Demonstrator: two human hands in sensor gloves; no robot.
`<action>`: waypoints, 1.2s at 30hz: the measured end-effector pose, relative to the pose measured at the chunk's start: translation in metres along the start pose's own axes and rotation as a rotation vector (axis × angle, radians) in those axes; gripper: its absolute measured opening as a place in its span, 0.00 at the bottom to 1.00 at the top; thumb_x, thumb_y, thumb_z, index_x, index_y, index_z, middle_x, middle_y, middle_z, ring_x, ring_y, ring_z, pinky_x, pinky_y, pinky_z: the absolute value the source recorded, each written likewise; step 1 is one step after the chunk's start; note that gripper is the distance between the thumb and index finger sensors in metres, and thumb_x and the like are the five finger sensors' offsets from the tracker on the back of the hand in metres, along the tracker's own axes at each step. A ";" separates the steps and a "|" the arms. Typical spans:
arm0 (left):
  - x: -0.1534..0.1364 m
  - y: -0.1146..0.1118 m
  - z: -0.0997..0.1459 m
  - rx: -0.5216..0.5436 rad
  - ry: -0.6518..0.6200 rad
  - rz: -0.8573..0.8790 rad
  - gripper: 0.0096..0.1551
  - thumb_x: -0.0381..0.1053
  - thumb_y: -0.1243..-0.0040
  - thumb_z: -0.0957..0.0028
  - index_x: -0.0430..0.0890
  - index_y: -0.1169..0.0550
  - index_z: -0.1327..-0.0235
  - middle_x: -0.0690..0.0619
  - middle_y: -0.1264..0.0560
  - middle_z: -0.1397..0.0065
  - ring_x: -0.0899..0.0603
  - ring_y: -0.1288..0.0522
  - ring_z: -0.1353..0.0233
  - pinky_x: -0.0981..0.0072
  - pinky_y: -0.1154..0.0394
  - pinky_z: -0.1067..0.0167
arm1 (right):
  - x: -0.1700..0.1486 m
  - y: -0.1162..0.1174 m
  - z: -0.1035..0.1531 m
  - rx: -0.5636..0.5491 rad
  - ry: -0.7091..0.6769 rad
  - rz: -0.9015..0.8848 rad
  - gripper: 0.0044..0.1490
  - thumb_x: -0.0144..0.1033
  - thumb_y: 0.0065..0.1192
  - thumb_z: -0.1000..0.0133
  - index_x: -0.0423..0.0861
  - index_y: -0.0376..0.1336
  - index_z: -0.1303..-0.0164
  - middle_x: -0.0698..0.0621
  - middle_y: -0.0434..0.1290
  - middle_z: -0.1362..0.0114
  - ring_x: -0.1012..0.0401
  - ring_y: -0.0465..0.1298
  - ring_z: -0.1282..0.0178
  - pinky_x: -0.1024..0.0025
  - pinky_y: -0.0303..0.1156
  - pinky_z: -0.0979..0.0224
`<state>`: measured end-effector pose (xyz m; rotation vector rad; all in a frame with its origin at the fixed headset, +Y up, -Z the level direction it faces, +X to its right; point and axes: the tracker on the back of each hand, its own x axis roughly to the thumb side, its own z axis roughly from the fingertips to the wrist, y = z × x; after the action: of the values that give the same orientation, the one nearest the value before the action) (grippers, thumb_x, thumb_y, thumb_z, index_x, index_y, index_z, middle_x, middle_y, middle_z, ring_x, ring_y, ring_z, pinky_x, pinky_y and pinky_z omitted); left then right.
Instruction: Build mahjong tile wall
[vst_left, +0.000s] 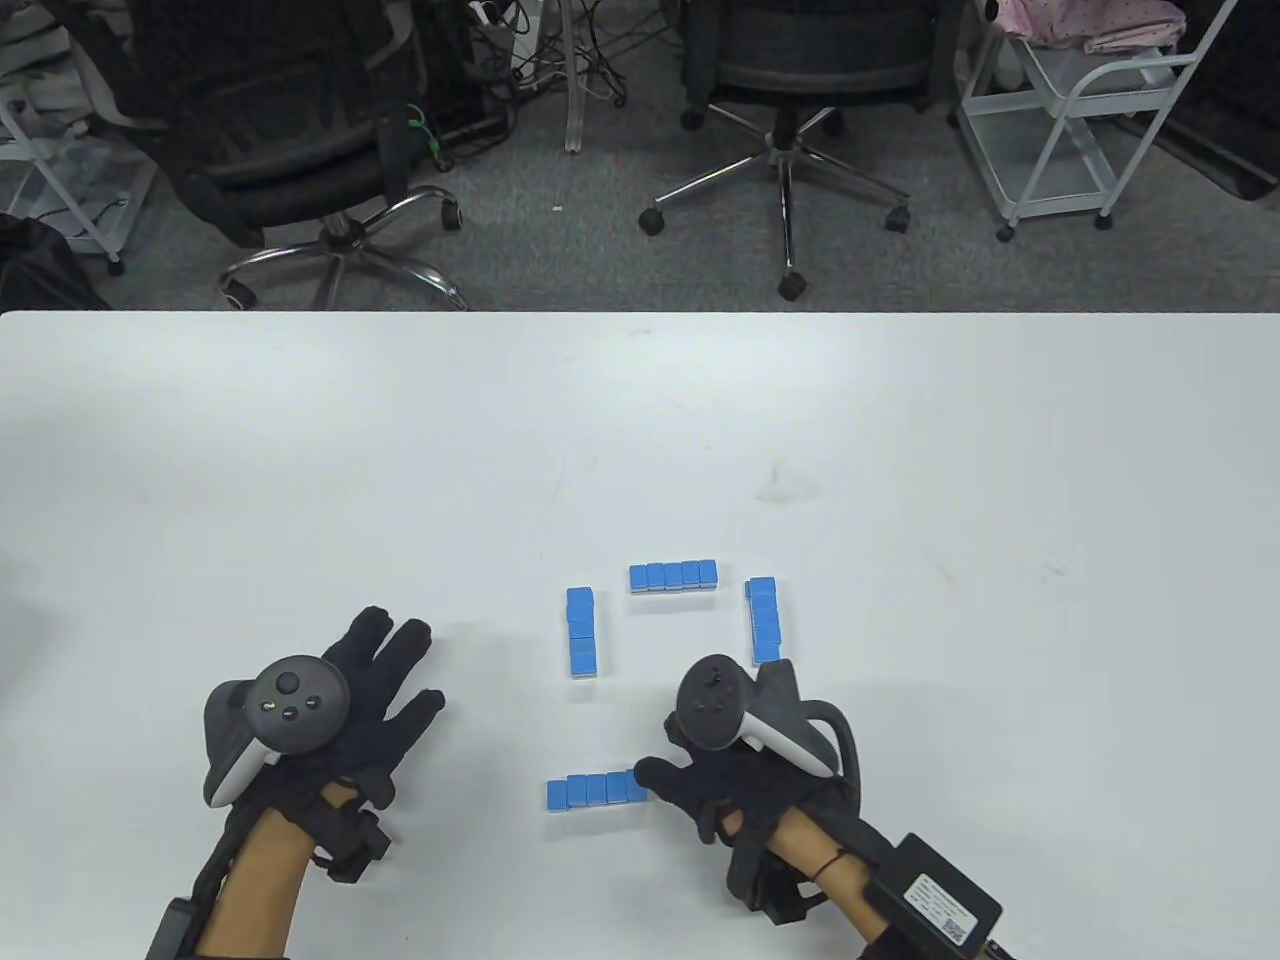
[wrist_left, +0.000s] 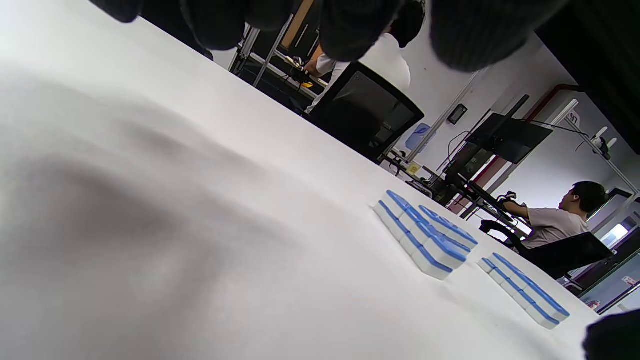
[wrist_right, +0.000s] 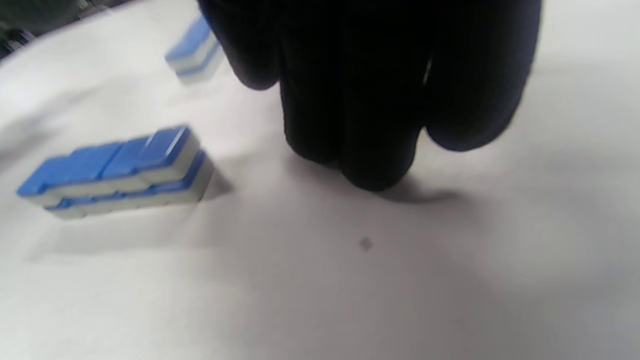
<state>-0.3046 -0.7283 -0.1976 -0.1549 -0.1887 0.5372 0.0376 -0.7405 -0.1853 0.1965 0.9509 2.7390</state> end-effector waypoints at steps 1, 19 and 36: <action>0.000 0.001 0.001 0.001 -0.002 0.002 0.43 0.68 0.49 0.48 0.57 0.41 0.19 0.45 0.55 0.14 0.32 0.49 0.17 0.28 0.50 0.24 | 0.005 0.001 -0.001 -0.001 0.018 0.013 0.57 0.75 0.45 0.60 0.48 0.54 0.27 0.40 0.75 0.34 0.45 0.82 0.43 0.43 0.76 0.41; -0.021 0.016 0.007 0.041 0.050 0.080 0.42 0.68 0.50 0.48 0.56 0.40 0.19 0.44 0.54 0.14 0.31 0.48 0.17 0.28 0.49 0.25 | 0.078 0.023 -0.016 0.035 0.293 0.260 0.64 0.82 0.39 0.64 0.47 0.48 0.26 0.40 0.71 0.33 0.44 0.79 0.40 0.44 0.77 0.42; -0.022 0.018 0.009 0.035 0.061 0.091 0.43 0.68 0.50 0.48 0.55 0.39 0.19 0.43 0.54 0.15 0.31 0.47 0.18 0.27 0.49 0.25 | 0.096 0.025 -0.005 0.028 0.384 0.431 0.67 0.83 0.38 0.65 0.44 0.45 0.26 0.37 0.70 0.31 0.42 0.79 0.39 0.46 0.78 0.42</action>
<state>-0.3341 -0.7237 -0.1951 -0.1463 -0.1136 0.6249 -0.0607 -0.7371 -0.1692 -0.1469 1.1559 3.2366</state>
